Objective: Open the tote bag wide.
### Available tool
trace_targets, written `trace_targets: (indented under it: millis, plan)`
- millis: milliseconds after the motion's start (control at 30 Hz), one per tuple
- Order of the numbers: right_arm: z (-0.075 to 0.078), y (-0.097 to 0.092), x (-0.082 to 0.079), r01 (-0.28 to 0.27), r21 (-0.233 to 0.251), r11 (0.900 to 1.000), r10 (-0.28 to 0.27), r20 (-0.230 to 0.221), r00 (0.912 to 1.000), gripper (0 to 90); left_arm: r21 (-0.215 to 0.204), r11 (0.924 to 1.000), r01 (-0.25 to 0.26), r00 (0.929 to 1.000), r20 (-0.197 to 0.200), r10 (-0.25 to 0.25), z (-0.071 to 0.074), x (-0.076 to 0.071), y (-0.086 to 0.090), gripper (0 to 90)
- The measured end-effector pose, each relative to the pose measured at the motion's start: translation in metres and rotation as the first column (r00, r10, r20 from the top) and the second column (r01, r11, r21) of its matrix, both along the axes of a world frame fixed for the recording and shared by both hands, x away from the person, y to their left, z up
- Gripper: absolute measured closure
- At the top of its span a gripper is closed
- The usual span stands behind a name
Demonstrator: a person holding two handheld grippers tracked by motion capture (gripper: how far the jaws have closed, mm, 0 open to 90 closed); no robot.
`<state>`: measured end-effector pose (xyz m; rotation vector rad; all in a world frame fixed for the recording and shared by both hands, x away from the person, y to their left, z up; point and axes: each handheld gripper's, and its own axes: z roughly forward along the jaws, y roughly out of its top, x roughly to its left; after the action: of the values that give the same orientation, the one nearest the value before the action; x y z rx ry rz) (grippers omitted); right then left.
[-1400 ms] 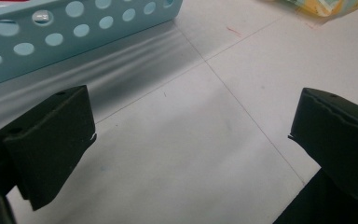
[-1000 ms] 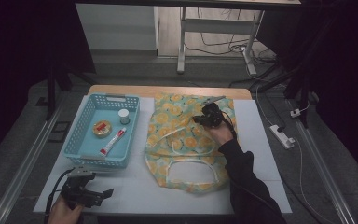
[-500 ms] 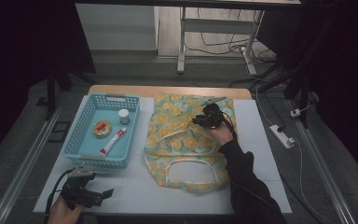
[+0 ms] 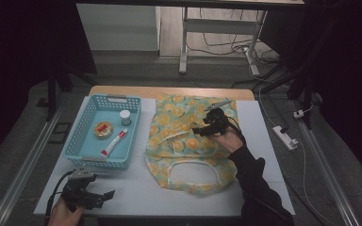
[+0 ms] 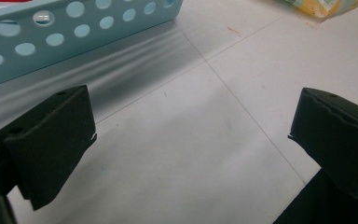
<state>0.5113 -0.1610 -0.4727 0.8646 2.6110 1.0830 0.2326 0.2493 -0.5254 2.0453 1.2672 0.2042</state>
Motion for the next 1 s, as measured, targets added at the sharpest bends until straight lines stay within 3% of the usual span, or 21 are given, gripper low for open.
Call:
trace_targets:
  millis: [133, 333, 433, 700, 967, 1000]
  plan:
    - [-0.001, 0.000, -0.011, -0.021, 0.001, 0.9998, 0.021, -0.002, 0.9998, 14.1, -0.001, 1.0000, 0.000, 1.0000, 0.001, 0.000, 0.000, 0.000, 0.000, 0.0]
    - [-0.009, 0.004, -0.031, -0.058, -0.051, 0.9970, 0.058, 0.006, 0.9983, 5.2, -0.006, 1.0000, -0.002, 1.0000, 0.003, 0.002, 0.000, 0.000, 0.000, 0.0]
    - [-0.014, 0.005, -0.039, -0.051, -0.072, 0.9961, 0.052, 0.018, 0.9985, 0.7, -0.003, 1.0000, -0.001, 1.0000, 0.002, 0.001, 0.000, 0.000, 0.000, 0.0]
    - [-0.035, 0.005, -0.048, -0.085, -0.091, 0.9922, 0.082, -0.038, 0.9959, 0.0, -0.001, 1.0000, 0.003, 1.0000, 0.001, -0.003, 0.000, 0.000, 0.000, 0.1]
    - [-0.056, 0.011, -0.052, -0.104, -0.166, 0.9806, 0.103, -0.018, 0.9945, 0.0, -0.001, 1.0000, 0.006, 1.0000, 0.003, -0.006, 0.000, 0.000, 0.000, 0.2]
    - [-0.056, 0.011, -0.052, -0.108, -0.158, 0.9815, 0.107, -0.013, 0.9942, 0.0, -0.001, 1.0000, 0.005, 1.0000, 0.003, -0.005, 0.000, 0.000, 0.000, 0.1]
